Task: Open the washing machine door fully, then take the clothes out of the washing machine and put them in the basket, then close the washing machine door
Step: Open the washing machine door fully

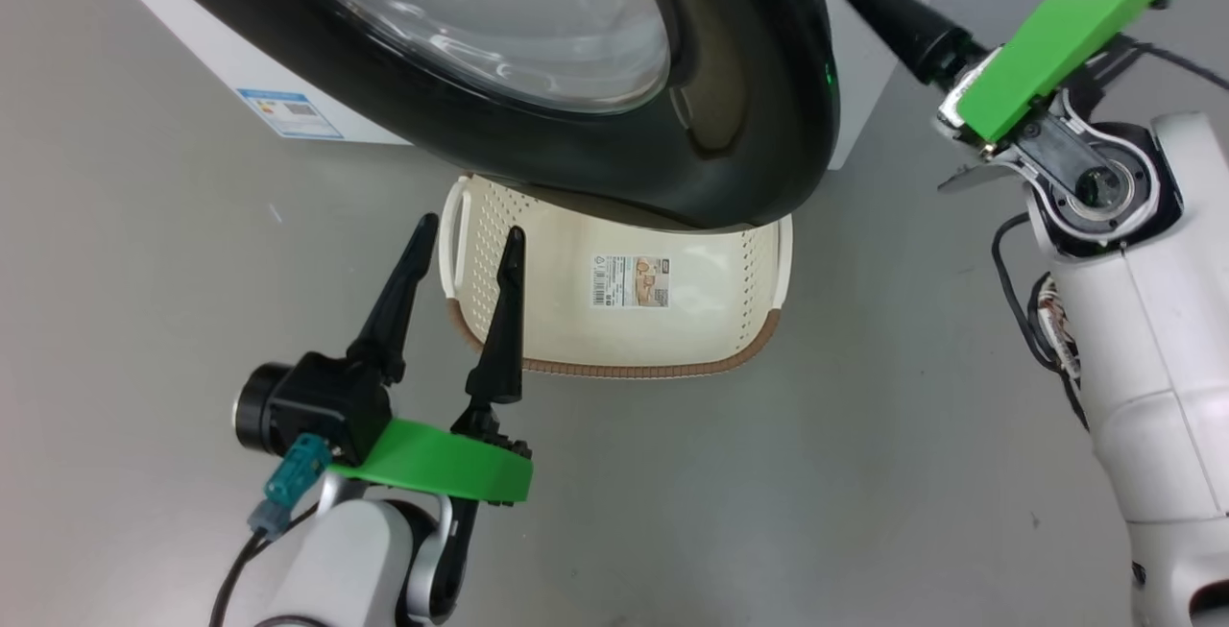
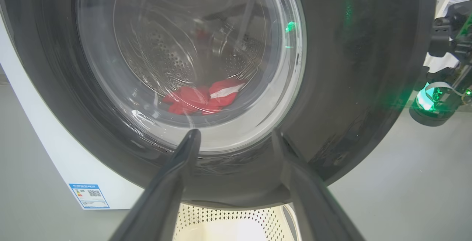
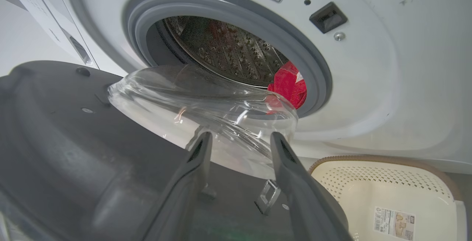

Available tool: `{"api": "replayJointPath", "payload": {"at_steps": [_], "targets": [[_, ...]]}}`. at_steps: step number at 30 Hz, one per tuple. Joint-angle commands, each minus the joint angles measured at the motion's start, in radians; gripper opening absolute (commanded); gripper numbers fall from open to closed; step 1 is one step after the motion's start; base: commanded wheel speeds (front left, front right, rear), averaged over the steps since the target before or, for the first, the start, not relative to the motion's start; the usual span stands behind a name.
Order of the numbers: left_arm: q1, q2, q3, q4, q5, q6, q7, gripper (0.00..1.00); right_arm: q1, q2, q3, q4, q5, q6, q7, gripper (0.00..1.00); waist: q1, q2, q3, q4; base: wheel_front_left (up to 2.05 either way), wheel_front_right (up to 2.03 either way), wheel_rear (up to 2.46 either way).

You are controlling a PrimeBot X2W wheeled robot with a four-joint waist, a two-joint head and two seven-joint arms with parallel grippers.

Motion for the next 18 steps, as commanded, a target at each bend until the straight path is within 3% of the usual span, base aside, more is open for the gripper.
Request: {"api": "replayJointPath", "payload": {"at_steps": [1, 12, 18], "targets": [[-0.005, 0.018, 0.035, -0.029, -0.004, 0.001, -0.005, 1.00, 0.021, 0.007, 0.019, -0.054, -0.031, 0.005, -0.039, 1.00, 0.0000, 0.0000, 0.007, -0.007, 0.00, 0.00, 0.00], [-0.004, 0.018, 0.052, -0.065, -0.033, -0.007, -0.005, 1.00, 0.135, -0.104, 0.098, -0.211, -0.321, 0.005, -0.407, 1.00, 0.0000, 0.0000, 0.016, -0.039, 0.00, 0.00, 0.00], [0.009, 0.018, 0.079, -0.094, -0.021, 0.001, -0.005, 1.00, 0.215, -0.128, 0.106, -0.230, -0.555, 0.005, -0.617, 1.00, 0.0000, 0.0000, 0.014, -0.064, 0.00, 0.00, 0.00]]}}
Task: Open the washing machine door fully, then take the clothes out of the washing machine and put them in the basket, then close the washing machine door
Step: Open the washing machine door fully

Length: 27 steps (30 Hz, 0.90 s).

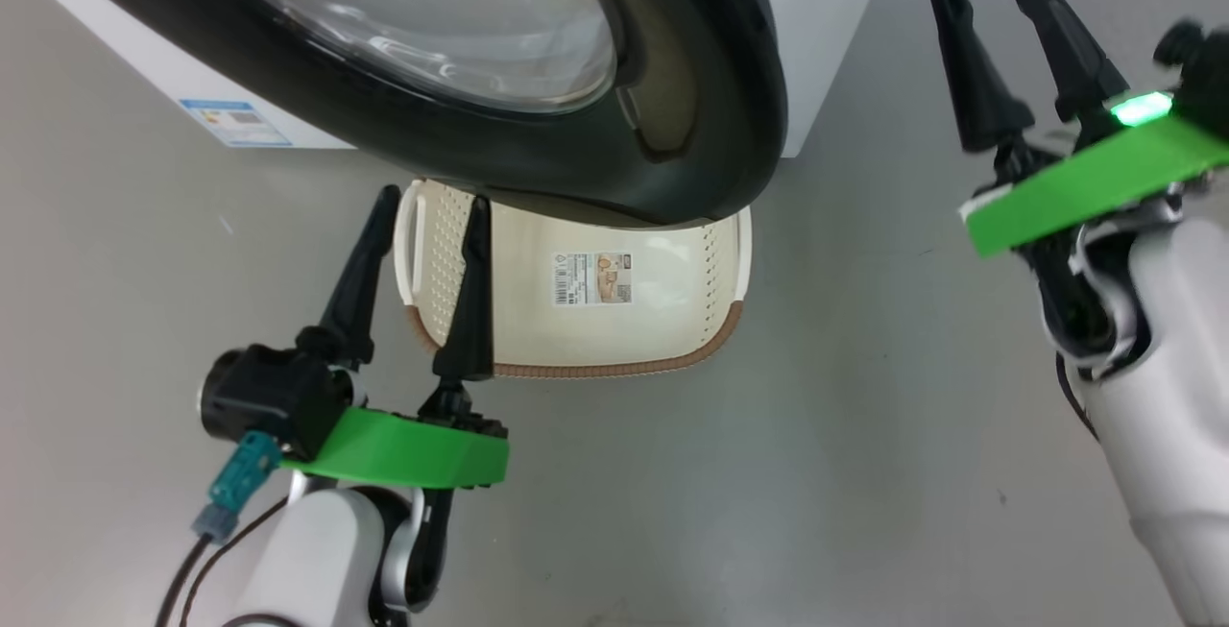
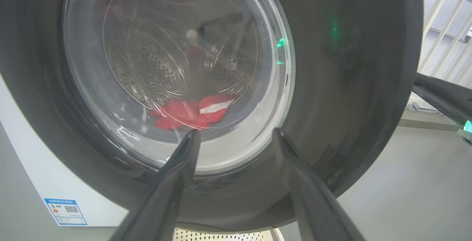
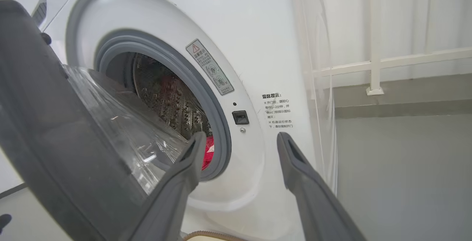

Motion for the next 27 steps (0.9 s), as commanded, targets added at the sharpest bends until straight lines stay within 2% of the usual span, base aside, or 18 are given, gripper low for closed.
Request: {"api": "replayJointPath", "payload": {"at_steps": [1, 3, 4, 6, 7, 13, 20, 27], "targets": [[0.012, 0.018, 0.040, -0.037, 0.003, 0.005, -0.005, 1.00, 0.038, 0.006, 0.007, -0.029, -0.067, 0.005, -0.043, 1.00, 0.0000, -0.0001, -0.001, -0.010, 0.00, 0.00, 0.00], [0.017, 0.018, 0.046, -0.047, 0.004, 0.006, -0.005, 1.00, 0.065, 0.020, -0.014, -0.031, -0.153, 0.005, -0.092, 1.00, 0.0000, -0.0001, 0.000, -0.019, 0.00, 0.00, 0.00], [0.023, 0.018, 0.053, -0.057, 0.015, 0.004, -0.005, 1.00, 0.092, 0.039, -0.047, -0.039, -0.242, 0.005, -0.123, 1.00, 0.0000, -0.0001, -0.001, -0.027, 0.00, 0.00, 0.00], [0.029, 0.018, 0.058, -0.063, 0.021, 0.005, -0.005, 1.00, 0.121, 0.071, -0.088, -0.059, -0.314, 0.005, -0.143, 1.00, 0.0000, -0.0001, -0.003, -0.034, 0.00, 0.00, 0.00], [0.029, 0.018, 0.058, -0.063, 0.021, 0.005, -0.005, 1.00, 0.121, 0.071, -0.088, -0.059, -0.314, 0.005, -0.143, 1.00, 0.0000, -0.0001, -0.003, -0.034, 0.00, 0.00, 0.00], [0.046, 0.018, 0.062, -0.075, 0.042, 0.000, -0.005, 1.00, 0.231, 0.143, -0.167, -0.144, -0.485, 0.005, -0.159, 1.00, 0.0000, -0.0001, -0.016, -0.047, 0.00, 0.00, 0.00], [0.062, 0.018, 0.079, -0.087, 0.063, -0.006, -0.005, 1.00, 0.350, 0.182, -0.205, -0.250, -0.549, 0.005, -0.161, 1.00, 0.0000, -0.0001, -0.018, -0.059, 0.00, 0.00, 0.00], [0.072, 0.018, 0.094, -0.096, 0.081, -0.013, -0.005, 1.00, 0.442, 0.190, -0.214, -0.294, -0.543, 0.005, -0.161, 1.00, 0.0000, -0.0001, -0.020, -0.070, 0.00, 0.00, 0.00]]}}
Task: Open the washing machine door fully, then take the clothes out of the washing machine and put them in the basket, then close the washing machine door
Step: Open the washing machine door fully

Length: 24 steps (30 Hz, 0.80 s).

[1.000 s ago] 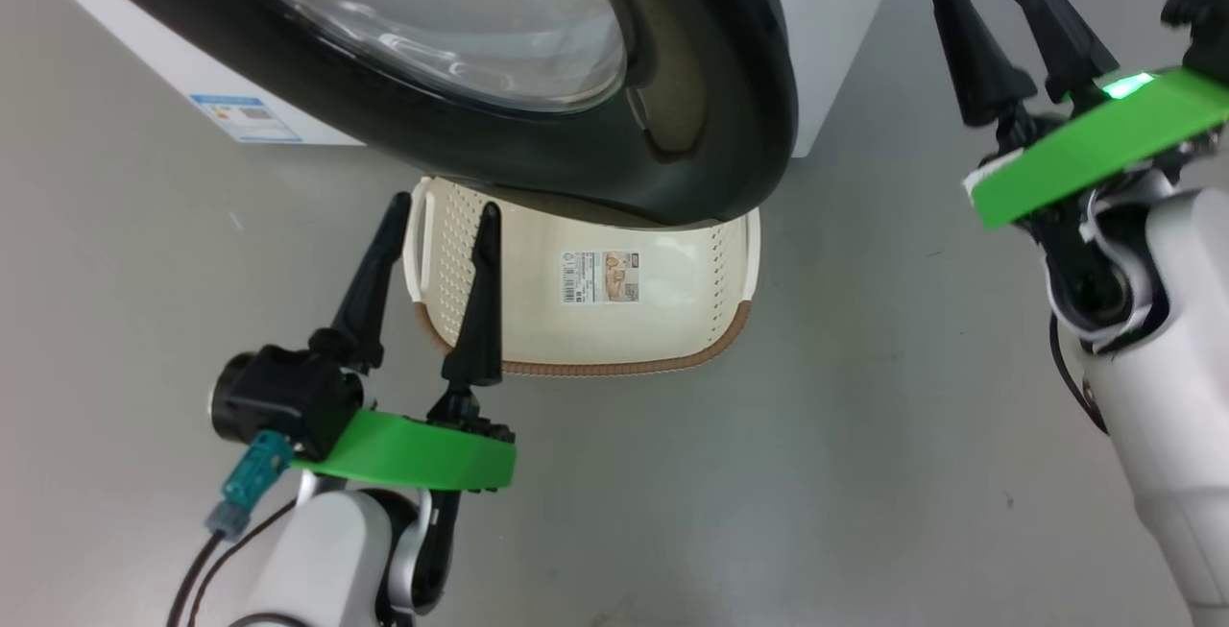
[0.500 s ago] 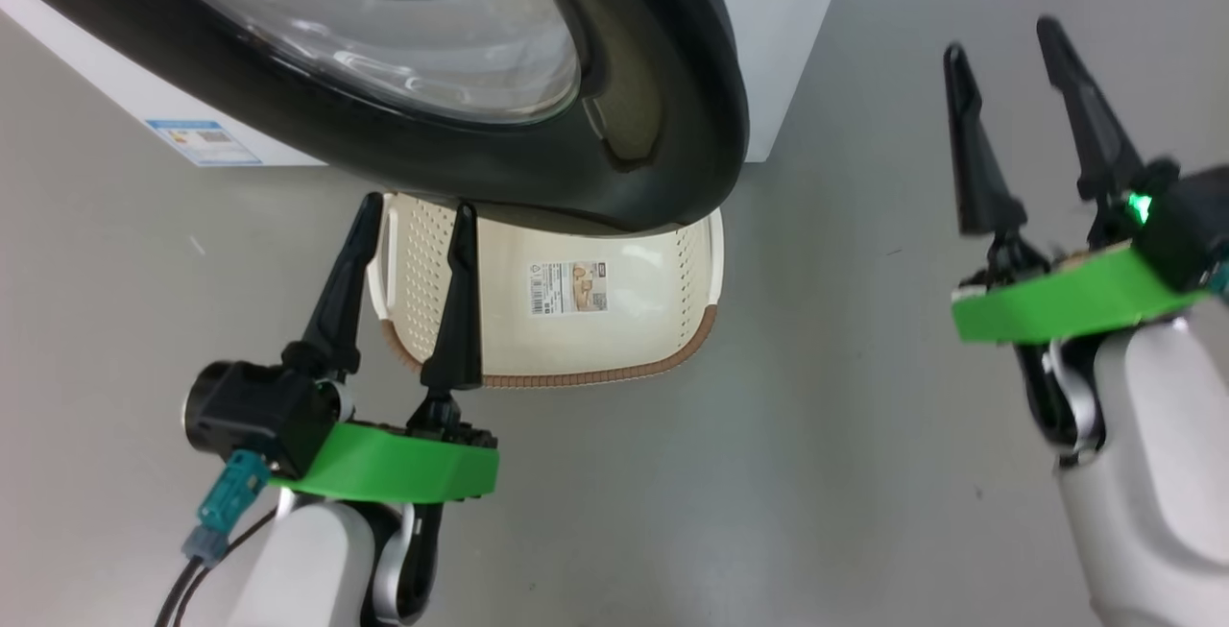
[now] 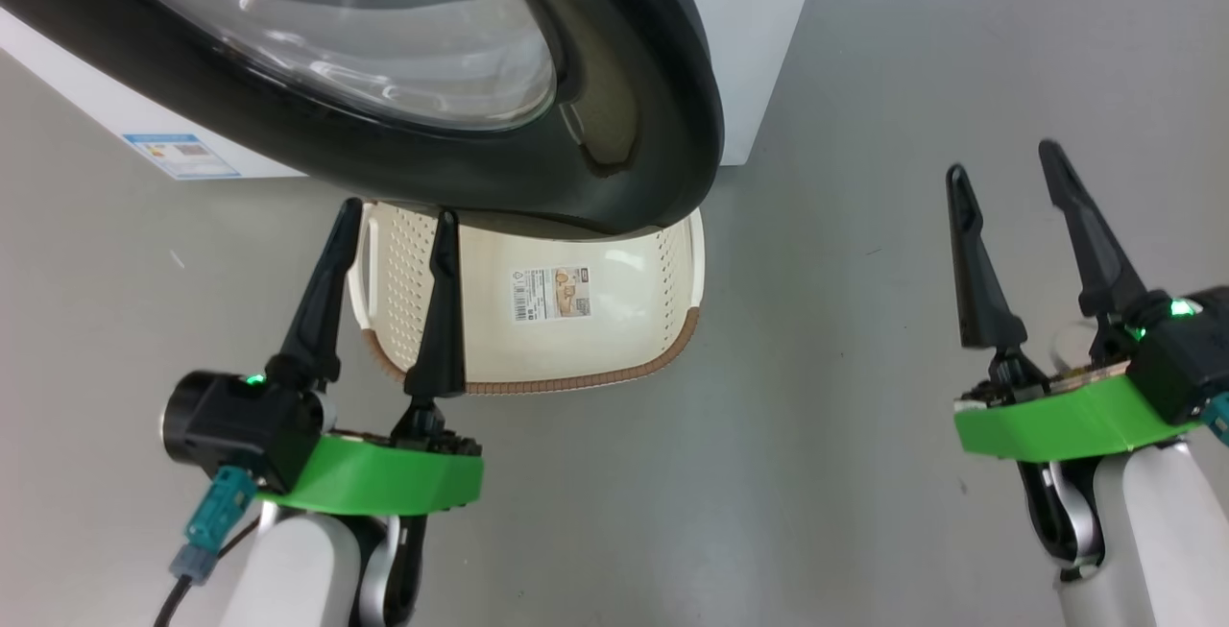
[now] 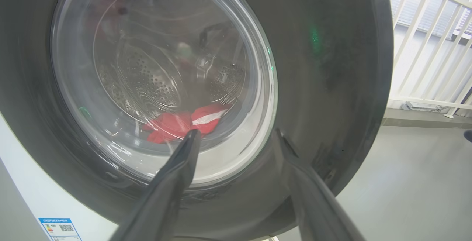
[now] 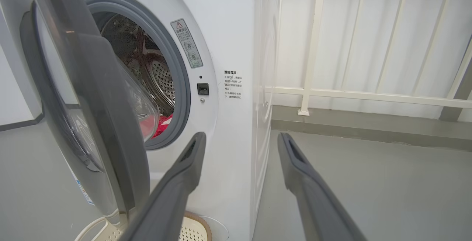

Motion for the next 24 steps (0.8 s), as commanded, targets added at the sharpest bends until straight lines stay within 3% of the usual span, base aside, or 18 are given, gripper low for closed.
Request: {"api": "replayJointPath", "payload": {"at_steps": [1, 21, 22, 23, 24], "targets": [[0.019, 0.018, 0.036, -0.031, 0.010, -0.007, -0.005, 1.00, 0.030, 0.005, 0.022, -0.036, 0.007, 0.005, -0.006, 1.00, 0.0000, -0.0001, -0.001, -0.002, 0.00, 0.00, 0.00], [0.023, 0.018, 0.042, -0.033, 0.016, -0.014, -0.005, 1.00, 0.060, 0.006, 0.047, -0.041, 0.040, 0.005, -0.006, 0.99, 0.0000, -0.0001, 0.002, -0.007, 0.00, 0.00, 0.00], [0.023, 0.018, 0.041, -0.033, 0.016, -0.014, -0.005, 1.00, 0.056, 0.006, 0.046, -0.039, 0.039, 0.005, -0.006, 0.59, 0.0000, -0.0001, 0.003, -0.006, 0.00, 0.00, 0.00], [0.023, 0.018, 0.041, -0.034, 0.016, -0.013, -0.005, 1.00, 0.052, 0.006, 0.046, -0.037, 0.041, 0.005, -0.006, 0.35, 0.0000, -0.0001, 0.003, -0.005, 0.00, 0.00, 0.00], [0.023, 0.018, 0.041, -0.034, 0.016, -0.013, -0.005, 1.00, 0.052, 0.006, 0.046, -0.037, 0.041, 0.005, -0.006, 0.35, 0.0000, -0.0001, 0.003, -0.005, 0.00, 0.00, 0.00]]}}
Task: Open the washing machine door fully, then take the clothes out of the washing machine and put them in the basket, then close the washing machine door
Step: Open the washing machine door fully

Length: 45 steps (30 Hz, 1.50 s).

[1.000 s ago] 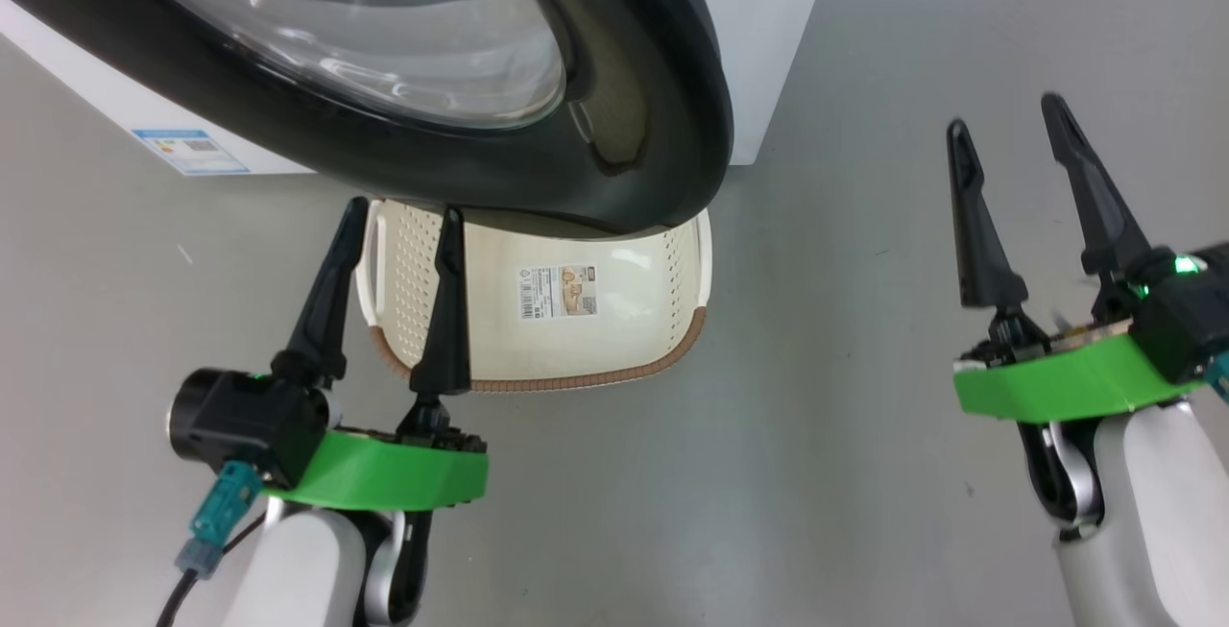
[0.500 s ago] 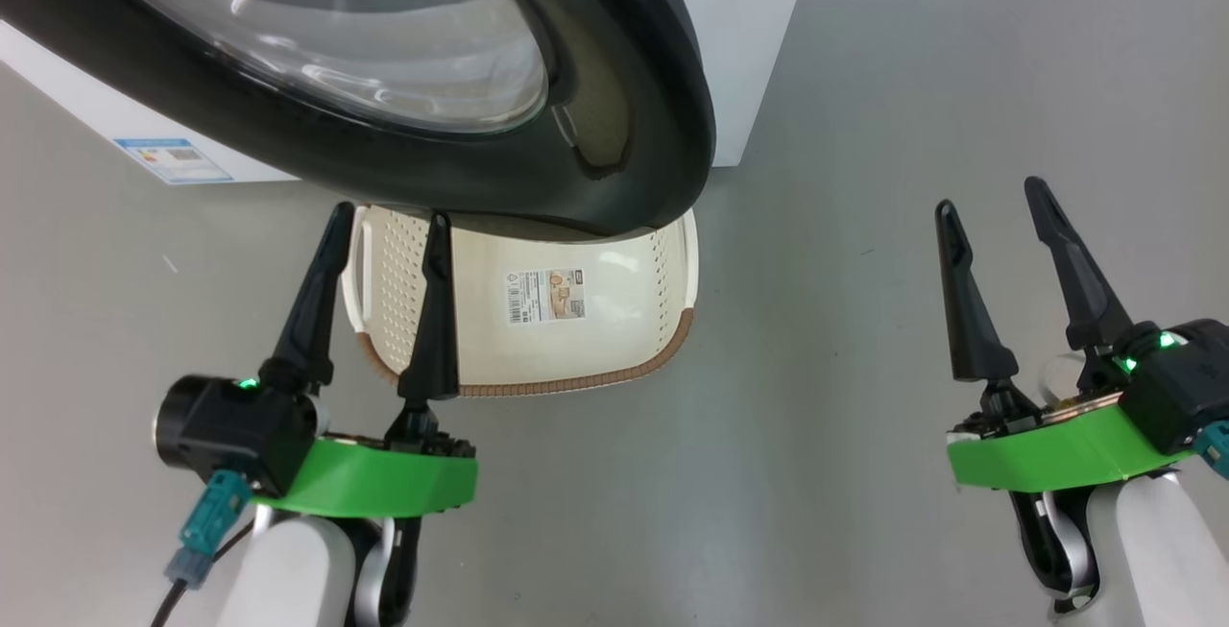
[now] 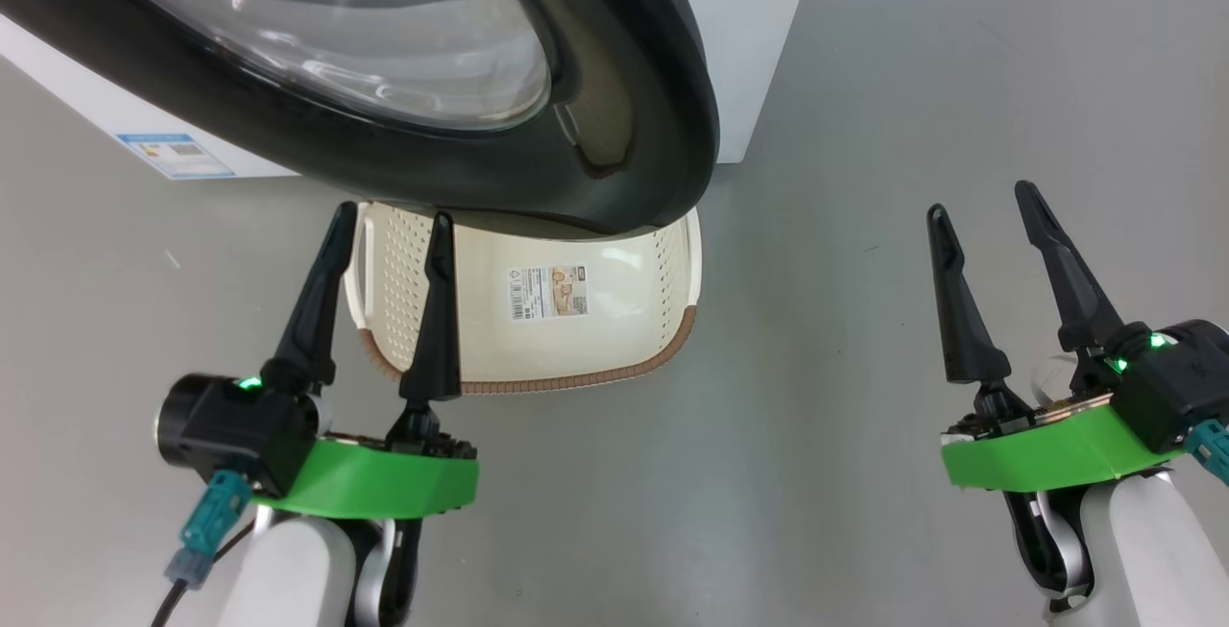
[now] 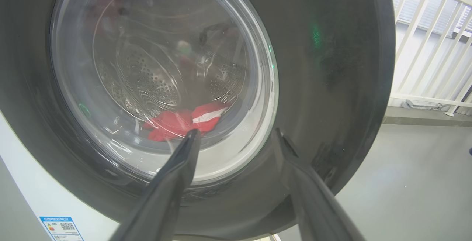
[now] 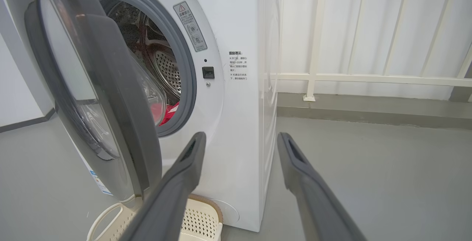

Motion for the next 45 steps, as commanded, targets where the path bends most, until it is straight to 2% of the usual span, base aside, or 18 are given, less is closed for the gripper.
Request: {"api": "replayJointPath", "payload": {"at_steps": [1, 2, 9, 18, 24, 30, 36, 45], "targets": [[0.011, 0.018, 0.029, -0.029, 0.008, -0.003, -0.005, 1.00, -0.019, 0.002, 0.022, -0.019, 0.010, 0.005, -0.006, 0.06, 0.0000, 0.0000, 0.000, 0.002, 0.00, 0.00, 0.00], [0.011, 0.018, 0.029, -0.030, 0.009, -0.003, -0.005, 1.00, -0.024, 0.002, 0.023, -0.015, 0.018, 0.005, -0.006, 0.00, 0.0000, 0.0000, 0.001, 0.002, 0.00, 0.00, 0.00], [0.007, 0.018, 0.022, -0.034, 0.013, -0.001, -0.005, 1.00, -0.083, 0.002, 0.028, 0.044, 0.158, 0.005, -0.006, 0.00, 0.0000, 0.0000, 0.008, 0.011, 0.00, 0.00, 0.00], [0.001, 0.018, 0.009, -0.040, 0.007, 0.004, -0.005, 1.00, -0.217, 0.002, 0.056, 0.152, 0.574, 0.005, 0.029, 0.00, 0.0000, 0.0000, 0.021, 0.027, 0.00, 0.00, 0.00], [-0.008, 0.018, 0.003, -0.042, 0.009, 0.005, -0.005, 1.00, -0.337, 0.002, 0.046, 0.174, 0.840, 0.005, 0.179, 0.00, 0.0000, 0.0000, 0.038, 0.037, 0.00, 0.00, 0.00], [-0.016, 0.018, -0.003, -0.038, -0.004, 0.006, -0.005, 1.00, -0.451, 0.002, 0.003, 0.238, 1.078, 0.005, 0.382, 0.00, 0.0000, 0.0000, 0.052, 0.052, 0.00, 0.00, 0.00], [-0.020, 0.018, -0.016, -0.033, -0.018, 0.007, -0.005, 1.00, -0.554, 0.002, -0.011, 0.333, 1.215, 0.005, 0.551, 0.00, 0.0000, 0.0000, 0.054, 0.063, 0.00, 0.00, 0.00], [-0.026, 0.018, -0.029, -0.026, -0.023, 0.008, -0.005, 1.00, -0.668, 0.002, 0.077, 0.457, 1.391, 0.005, 0.729, 0.00, 0.0000, 0.0000, 0.061, 0.084, 0.00, 0.00, 0.00]]}}
